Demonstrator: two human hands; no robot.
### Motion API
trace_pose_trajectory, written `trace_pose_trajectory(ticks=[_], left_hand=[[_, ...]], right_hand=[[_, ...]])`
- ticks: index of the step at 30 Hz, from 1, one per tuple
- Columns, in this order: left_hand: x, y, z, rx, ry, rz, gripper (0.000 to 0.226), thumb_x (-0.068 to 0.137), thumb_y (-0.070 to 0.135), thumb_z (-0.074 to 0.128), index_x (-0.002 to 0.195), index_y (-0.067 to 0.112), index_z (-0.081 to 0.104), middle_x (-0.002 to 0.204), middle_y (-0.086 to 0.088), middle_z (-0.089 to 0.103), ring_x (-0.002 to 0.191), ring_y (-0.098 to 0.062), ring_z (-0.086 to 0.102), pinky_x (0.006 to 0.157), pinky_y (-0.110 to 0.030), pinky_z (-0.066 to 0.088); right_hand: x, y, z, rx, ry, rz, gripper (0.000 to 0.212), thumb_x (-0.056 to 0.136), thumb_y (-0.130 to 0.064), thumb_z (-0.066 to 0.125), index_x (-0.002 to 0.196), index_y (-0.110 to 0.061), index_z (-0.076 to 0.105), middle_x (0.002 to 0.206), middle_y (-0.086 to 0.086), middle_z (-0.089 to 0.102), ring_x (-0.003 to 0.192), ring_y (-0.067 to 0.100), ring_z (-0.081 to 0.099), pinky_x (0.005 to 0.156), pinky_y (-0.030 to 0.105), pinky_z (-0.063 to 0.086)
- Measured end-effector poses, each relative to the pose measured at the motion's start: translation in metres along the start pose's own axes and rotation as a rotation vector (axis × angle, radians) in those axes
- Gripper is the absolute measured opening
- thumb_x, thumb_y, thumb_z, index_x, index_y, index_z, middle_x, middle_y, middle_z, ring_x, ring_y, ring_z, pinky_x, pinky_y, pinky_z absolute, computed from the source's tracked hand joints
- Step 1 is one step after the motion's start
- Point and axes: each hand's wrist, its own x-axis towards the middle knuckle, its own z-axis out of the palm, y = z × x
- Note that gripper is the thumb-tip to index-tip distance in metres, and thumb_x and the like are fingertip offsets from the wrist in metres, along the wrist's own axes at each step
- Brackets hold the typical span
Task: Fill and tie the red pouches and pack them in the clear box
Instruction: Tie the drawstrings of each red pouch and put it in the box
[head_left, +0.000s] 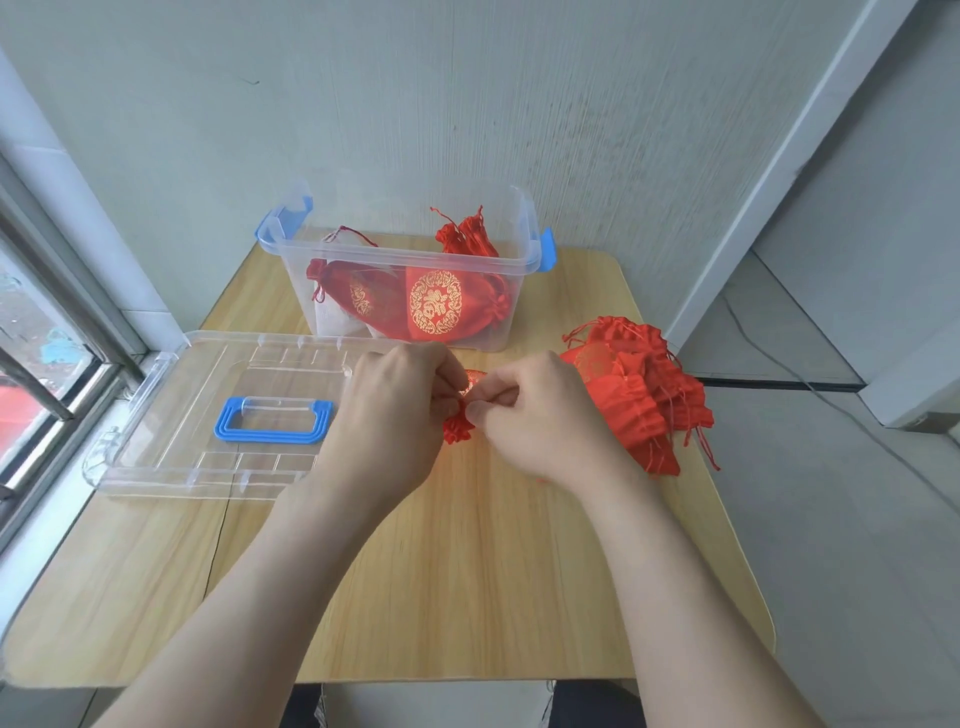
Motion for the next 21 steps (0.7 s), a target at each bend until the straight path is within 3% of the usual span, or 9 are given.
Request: trace_pose_trajectory(ticks=[2,4,8,14,21], left_hand=[[0.000,0.000,-0.001,-0.001,-0.008,0.070,0.029,0.084,-0.007,0.074,0.093,0.021,0.073,0.081,0.014,0.075,0.077,0.001,0.071,0.073,-0.011,0.052],[0.001,0.001,-0.002,-0.040,0.000,0.085,0.028,0.086,-0.004,0.077,0.093,0.022,0.070,0.082,0.015,0.075,0.079,0.002,0.072,0.075,-0.018,0.056],[0.002,0.004,-0.005,-0.108,0.044,0.093,0.024,0.086,-0.002,0.078,0.086,0.021,0.070,0.076,0.014,0.076,0.073,0.002,0.073,0.073,-0.028,0.060],[0.001,0.008,-0.010,-0.161,0.040,0.040,0.022,0.086,-0.002,0.077,0.085,0.019,0.082,0.073,0.016,0.077,0.071,0.009,0.073,0.070,-0.004,0.051],[-0.001,0.011,-0.014,-0.212,0.009,-0.020,0.014,0.082,0.006,0.081,0.086,0.019,0.084,0.073,0.015,0.078,0.072,0.008,0.073,0.069,-0.005,0.051]], right_hand=[[0.000,0.004,-0.007,0.244,-0.104,0.157,0.013,0.090,-0.013,0.072,0.082,-0.016,0.082,0.061,-0.010,0.064,0.059,0.010,0.056,0.061,0.024,0.042],[0.000,0.007,-0.011,0.486,-0.148,0.282,0.009,0.092,-0.010,0.073,0.086,-0.012,0.080,0.066,-0.002,0.064,0.065,0.014,0.055,0.064,0.031,0.043],[-0.001,0.007,-0.008,0.792,-0.165,0.414,0.006,0.094,0.000,0.070,0.098,-0.003,0.072,0.070,0.005,0.061,0.061,0.015,0.055,0.057,0.027,0.045],[0.000,0.004,-0.008,0.965,-0.181,0.499,0.010,0.096,0.001,0.065,0.093,-0.005,0.071,0.069,0.004,0.060,0.058,0.014,0.055,0.058,0.026,0.044],[-0.002,0.005,-0.007,1.010,-0.214,0.491,0.010,0.099,-0.002,0.063,0.093,-0.006,0.069,0.070,0.004,0.061,0.058,0.013,0.055,0.058,0.026,0.043]])
